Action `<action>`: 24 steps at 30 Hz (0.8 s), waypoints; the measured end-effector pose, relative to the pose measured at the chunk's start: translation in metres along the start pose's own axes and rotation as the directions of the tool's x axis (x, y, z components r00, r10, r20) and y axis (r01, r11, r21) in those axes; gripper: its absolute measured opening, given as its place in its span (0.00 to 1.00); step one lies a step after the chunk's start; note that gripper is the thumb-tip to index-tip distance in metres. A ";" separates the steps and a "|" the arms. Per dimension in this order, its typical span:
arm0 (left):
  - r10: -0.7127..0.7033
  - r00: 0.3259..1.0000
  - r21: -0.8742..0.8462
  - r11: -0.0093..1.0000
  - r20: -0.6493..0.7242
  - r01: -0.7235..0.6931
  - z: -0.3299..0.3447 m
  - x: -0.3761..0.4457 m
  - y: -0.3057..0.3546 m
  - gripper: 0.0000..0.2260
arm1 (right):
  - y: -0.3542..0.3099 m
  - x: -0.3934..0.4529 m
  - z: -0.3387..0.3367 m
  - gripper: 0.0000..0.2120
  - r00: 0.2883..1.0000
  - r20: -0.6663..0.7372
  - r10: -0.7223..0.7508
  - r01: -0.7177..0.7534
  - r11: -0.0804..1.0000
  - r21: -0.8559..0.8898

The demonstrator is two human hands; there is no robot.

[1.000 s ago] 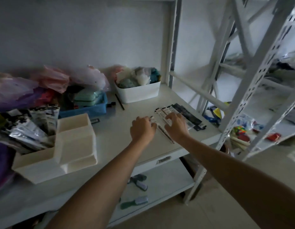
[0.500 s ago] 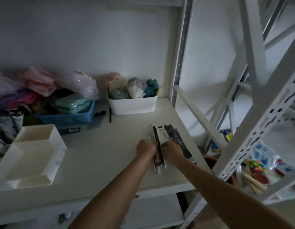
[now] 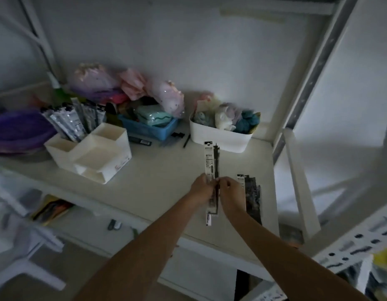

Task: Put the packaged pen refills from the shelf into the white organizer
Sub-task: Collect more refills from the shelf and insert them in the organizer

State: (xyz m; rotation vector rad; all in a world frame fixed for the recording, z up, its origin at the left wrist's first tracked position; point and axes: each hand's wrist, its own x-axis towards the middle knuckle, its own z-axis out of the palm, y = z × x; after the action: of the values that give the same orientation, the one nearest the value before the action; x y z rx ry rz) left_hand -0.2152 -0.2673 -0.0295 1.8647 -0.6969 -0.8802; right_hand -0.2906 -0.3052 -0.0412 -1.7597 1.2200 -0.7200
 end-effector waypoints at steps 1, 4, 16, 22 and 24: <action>0.028 0.998 -0.032 0.999 -0.054 -0.030 -0.013 -0.004 0.001 0.14 | -0.012 -0.002 0.004 0.14 0.998 0.027 -0.062 0.062 0.998 -0.007; 0.131 0.969 -0.058 0.988 -0.210 -0.146 -0.066 -0.015 0.005 0.11 | -0.055 -0.007 0.026 0.13 0.968 0.114 -0.225 0.222 0.974 0.042; 0.542 0.733 0.456 0.819 -0.410 -0.350 -0.305 -0.026 0.020 0.10 | -0.241 -0.040 0.177 0.18 0.794 0.193 -0.576 0.578 0.815 0.054; 0.528 0.799 0.314 0.841 -0.289 -0.442 -0.383 0.002 0.017 0.13 | -0.283 -0.020 0.223 0.15 0.739 0.197 -0.644 0.667 0.741 -0.080; 0.527 0.817 0.254 0.845 -0.234 -0.472 -0.392 0.019 0.018 0.14 | -0.286 -0.005 0.231 0.14 0.732 0.165 -0.661 0.680 0.725 -0.110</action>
State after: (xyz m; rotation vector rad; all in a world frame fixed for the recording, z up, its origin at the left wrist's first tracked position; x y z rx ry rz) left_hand 0.1104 -0.0934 0.1041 1.7882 -1.0432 -0.1890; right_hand 0.0245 -0.1816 0.1029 -2.3834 0.5336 -0.9237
